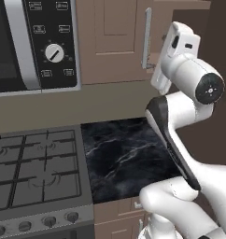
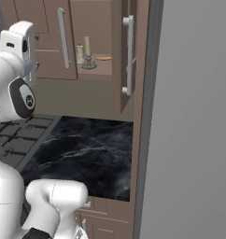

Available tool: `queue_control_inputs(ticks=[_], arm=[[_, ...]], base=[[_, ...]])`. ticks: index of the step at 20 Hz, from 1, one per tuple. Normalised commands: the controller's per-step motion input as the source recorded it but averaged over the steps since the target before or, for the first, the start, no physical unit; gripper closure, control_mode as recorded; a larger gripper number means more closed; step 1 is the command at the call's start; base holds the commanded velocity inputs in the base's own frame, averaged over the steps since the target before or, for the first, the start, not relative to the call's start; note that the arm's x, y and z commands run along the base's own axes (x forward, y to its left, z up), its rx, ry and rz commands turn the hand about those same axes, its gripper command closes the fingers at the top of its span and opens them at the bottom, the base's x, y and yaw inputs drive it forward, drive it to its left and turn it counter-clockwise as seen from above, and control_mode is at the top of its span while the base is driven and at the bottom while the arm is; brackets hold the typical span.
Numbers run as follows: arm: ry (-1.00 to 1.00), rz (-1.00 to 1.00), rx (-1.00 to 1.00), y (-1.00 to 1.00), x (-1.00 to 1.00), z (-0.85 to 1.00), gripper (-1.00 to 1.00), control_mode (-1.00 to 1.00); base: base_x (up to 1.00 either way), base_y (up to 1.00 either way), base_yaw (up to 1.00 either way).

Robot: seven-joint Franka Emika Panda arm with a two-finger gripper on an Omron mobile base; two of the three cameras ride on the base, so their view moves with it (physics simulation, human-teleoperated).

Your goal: Pick the candle and candle from the dining table and place them in the open cabinet. Close the cabinet after placing the objects.

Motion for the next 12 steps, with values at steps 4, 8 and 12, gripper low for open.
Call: queue_control_inputs(ticks=[4, 8, 12], arm=[[0.00, 0.00, 0.00, -0.31, -0.62, 0.00, -1.00, -1.00], [0.00, 0.00, 0.00, -0.29, -0.54, 0.00, -1.00, -1.00], [0.07, 0.00, -0.01, -0.25, -0.54, 0.01, -1.00, -1.00]], base=[[0.00, 0.00, 0.00], [0.00, 0.00, 0.00], [0.00, 0.00, 0.00]])
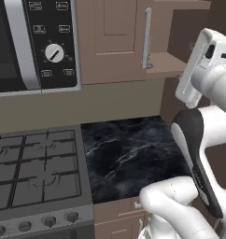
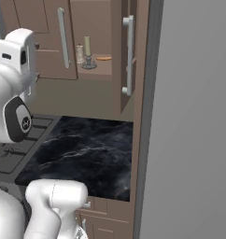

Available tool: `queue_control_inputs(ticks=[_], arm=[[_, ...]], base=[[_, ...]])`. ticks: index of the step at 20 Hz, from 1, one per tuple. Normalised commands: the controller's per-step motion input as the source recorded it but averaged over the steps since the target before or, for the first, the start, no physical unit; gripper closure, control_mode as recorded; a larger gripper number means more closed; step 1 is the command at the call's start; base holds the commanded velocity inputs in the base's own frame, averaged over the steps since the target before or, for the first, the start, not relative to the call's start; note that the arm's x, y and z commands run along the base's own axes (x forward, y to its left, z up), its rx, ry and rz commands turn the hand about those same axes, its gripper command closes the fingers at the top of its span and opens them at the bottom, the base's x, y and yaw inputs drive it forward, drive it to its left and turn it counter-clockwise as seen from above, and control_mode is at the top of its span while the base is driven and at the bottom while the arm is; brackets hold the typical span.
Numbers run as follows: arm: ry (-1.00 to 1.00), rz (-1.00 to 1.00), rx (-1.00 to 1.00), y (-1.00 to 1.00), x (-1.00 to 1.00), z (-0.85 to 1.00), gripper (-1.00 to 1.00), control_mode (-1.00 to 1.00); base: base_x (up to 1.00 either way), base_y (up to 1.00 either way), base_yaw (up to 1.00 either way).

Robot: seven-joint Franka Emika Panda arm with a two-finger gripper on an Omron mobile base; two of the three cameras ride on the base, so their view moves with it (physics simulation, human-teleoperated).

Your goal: Pick the candle and candle from the dining table and place them in the open cabinet. Close the cabinet after placing the objects.

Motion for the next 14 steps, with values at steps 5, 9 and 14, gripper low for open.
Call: queue_control_inputs(ticks=[5, 9, 14], arm=[[0.13, 0.00, -0.05, -0.27, -0.34, 0.00, -1.00, -1.00], [0.11, 0.00, -0.10, -0.30, -0.22, 0.00, -1.00, -1.00], [0.07, 0.00, -0.11, -0.34, -0.14, -0.03, -1.00, -1.00]], base=[[0.00, 0.00, 0.00], [0.00, 0.00, 0.00], [0.00, 0.00, 0.00]])
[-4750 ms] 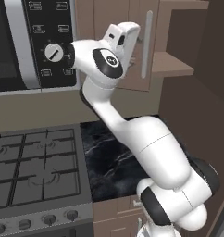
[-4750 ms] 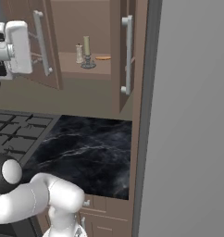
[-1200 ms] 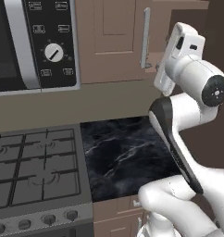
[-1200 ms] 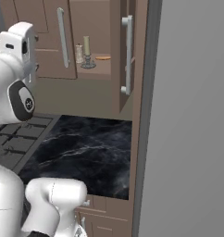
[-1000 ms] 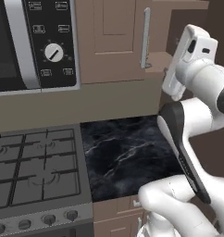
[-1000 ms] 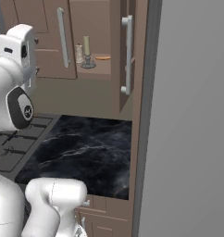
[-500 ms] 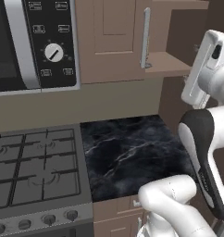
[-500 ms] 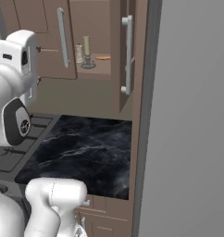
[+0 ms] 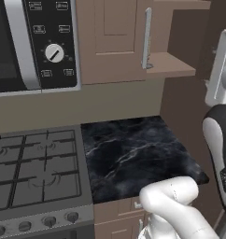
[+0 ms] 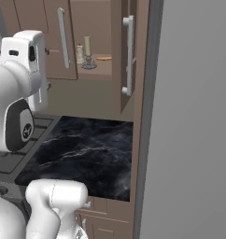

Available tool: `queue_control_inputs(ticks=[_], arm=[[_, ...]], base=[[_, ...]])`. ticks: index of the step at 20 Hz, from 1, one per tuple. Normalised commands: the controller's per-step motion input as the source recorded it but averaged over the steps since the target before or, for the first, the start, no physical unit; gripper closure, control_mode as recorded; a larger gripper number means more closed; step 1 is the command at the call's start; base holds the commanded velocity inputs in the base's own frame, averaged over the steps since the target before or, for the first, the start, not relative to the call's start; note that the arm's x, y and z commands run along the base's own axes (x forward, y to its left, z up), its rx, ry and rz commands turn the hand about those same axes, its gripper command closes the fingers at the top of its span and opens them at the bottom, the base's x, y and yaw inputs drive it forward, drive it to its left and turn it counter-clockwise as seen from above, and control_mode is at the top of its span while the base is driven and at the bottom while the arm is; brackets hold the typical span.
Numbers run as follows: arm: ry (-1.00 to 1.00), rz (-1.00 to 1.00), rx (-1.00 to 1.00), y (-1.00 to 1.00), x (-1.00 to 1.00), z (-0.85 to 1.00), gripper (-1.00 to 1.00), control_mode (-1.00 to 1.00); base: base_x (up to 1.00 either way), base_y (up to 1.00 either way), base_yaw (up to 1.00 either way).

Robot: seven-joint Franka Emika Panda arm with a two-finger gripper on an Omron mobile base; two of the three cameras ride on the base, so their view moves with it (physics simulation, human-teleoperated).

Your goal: Pick the candle and candle from the dining table and place them in the open cabinet. Close the cabinet after placing the objects.

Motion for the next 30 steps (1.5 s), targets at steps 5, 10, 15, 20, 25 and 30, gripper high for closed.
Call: queue_control_inputs(ticks=[5, 10, 15, 20, 25, 30], arm=[[-0.03, 0.00, -0.14, -0.34, -0.24, -0.23, -1.00, -1.00], [-0.06, -0.02, -0.14, -0.33, -0.17, -0.18, -1.00, -1.00], [0.00, -0.07, -0.08, -0.16, -0.12, -0.01, -1.00, -1.00], [0.00, -0.10, 0.00, -0.24, -0.08, 0.00, -1.00, -1.00], [0.00, -0.08, 0.04, -0.35, -0.01, 0.00, -1.00, -1.00], [0.00, -0.09, 0.00, -0.36, -0.08, -0.02, -1.00, -1.00]], base=[[0.00, 0.00, 0.00], [0.00, 0.00, 0.00], [0.00, 0.00, 0.00], [0.00, 0.00, 0.00], [0.00, 0.00, 0.00], [0.00, 0.00, 0.00]])
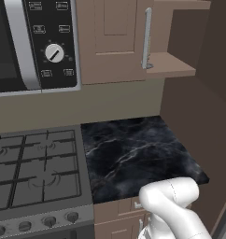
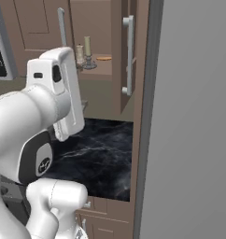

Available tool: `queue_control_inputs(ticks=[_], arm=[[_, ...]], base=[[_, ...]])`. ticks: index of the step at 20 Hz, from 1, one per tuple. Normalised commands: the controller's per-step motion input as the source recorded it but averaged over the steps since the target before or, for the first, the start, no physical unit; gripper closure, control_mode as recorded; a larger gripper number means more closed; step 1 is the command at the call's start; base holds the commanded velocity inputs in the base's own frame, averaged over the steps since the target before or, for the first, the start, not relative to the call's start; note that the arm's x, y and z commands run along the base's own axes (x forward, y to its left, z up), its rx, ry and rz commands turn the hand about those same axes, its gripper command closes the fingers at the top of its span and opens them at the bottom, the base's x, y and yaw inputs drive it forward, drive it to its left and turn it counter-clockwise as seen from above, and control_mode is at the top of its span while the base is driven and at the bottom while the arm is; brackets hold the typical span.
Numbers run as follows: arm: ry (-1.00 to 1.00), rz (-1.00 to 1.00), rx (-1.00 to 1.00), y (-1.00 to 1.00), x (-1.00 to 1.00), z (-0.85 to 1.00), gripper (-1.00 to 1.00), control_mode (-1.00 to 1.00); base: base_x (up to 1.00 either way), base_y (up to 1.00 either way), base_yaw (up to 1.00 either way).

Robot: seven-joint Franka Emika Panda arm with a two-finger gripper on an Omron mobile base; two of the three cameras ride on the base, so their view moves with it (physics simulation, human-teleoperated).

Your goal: Pick the candle and candle from the dining table and place them in the open cabinet. Close the cabinet after placing the objects.

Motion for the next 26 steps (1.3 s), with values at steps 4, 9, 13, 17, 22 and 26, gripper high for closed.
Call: queue_control_inputs(ticks=[4, 9, 13, 17, 22, 26], arm=[[0.00, -0.01, 0.00, -0.29, -0.06, -0.04, -1.00, -1.00], [-0.06, 0.00, 0.03, -0.16, -0.03, -0.10, -1.00, -1.00], [-0.01, 0.00, 0.06, -0.09, 0.00, -0.06, -1.00, -1.00], [0.00, 0.00, 0.03, 0.00, 0.01, -0.10, -1.00, -1.00], [-0.01, 0.00, 0.04, -0.14, 0.01, -0.02, -1.00, -1.00], [-0.03, 0.00, 0.02, -0.20, 0.02, 0.00, -1.00, -1.00]], base=[[0.00, 0.00, 0.00], [0.00, 0.00, 0.00], [0.00, 0.00, 0.00], [0.00, 0.00, 0.00], [0.00, 0.00, 0.00], [0.00, 0.00, 0.00]])
